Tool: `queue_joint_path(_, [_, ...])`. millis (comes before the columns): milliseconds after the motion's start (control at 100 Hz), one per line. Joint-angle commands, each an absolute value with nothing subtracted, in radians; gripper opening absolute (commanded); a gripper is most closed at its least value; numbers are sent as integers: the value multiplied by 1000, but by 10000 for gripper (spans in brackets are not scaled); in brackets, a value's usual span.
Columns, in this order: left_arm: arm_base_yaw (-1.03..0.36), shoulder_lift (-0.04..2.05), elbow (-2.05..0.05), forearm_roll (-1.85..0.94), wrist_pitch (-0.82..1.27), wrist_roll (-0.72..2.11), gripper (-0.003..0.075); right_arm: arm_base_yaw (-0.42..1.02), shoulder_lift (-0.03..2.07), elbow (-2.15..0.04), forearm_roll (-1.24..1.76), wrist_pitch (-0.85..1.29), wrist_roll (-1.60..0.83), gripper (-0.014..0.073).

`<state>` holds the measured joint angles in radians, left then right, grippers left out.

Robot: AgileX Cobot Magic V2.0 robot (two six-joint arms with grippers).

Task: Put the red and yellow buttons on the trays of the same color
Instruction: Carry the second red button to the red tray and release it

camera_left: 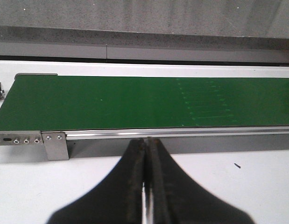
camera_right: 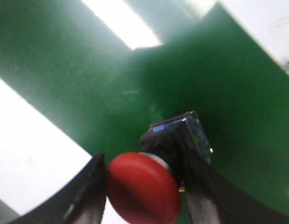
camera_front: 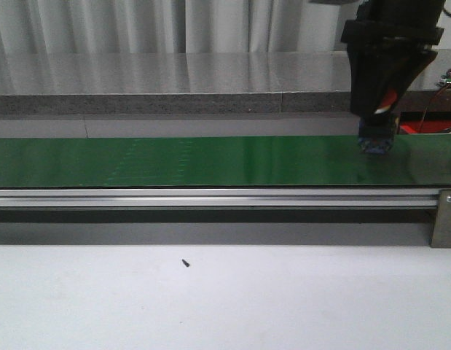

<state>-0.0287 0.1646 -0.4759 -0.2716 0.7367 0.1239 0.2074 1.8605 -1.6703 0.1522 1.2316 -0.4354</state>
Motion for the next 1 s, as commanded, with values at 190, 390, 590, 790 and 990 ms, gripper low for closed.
queue_joint_path(190, [-36,175,-499,-292,663,123,-20,-30,1809,-1872,262,1245,-370,181])
queue_joint_path(390, [-36,175,-499,-292,663,123,-20,-247,1853,-1883,511,1254,-368,181])
queue_joint_path(590, [-36,175,-499,-292,663,123,-20,-370,1907,-1883,577,1215,-294,181])
queue_joint_path(790, [-36,175,-499,-292,663,123,-20,-397,1957,-1883,574,1166,-292,181])
queue_joint_path(990, [-36,175,-499,-292,663,123,-20,-397,2032,-1883,595,1149,-292,181])
